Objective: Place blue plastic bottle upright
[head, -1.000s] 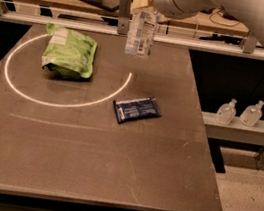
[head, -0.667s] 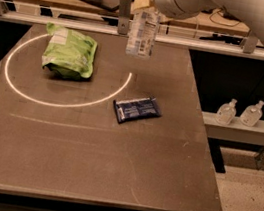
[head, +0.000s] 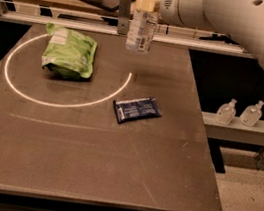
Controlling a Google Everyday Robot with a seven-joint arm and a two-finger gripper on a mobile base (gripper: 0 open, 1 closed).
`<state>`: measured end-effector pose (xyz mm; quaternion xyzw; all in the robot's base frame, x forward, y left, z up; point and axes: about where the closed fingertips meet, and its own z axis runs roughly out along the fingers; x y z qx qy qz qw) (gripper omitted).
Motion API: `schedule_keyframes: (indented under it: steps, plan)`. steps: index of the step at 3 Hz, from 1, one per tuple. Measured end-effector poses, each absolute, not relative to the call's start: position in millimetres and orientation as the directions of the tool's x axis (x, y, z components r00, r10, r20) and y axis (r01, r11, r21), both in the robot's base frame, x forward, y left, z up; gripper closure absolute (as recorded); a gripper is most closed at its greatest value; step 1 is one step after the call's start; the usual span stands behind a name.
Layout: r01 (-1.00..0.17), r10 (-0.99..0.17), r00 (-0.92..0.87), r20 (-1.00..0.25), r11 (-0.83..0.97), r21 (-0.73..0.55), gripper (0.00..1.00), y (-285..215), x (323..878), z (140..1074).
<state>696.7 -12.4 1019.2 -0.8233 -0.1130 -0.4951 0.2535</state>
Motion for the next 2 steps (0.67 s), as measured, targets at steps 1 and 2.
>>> schedule_keyframes:
  steps: [1, 2]
  plan:
    - [0.528, -0.122, 0.443, 0.888, -0.765, -0.369, 1.00, -11, 707, 1011]
    - [0.613, -0.086, 0.409, 0.909, -0.712, -0.343, 1.00, -8, 705, 993]
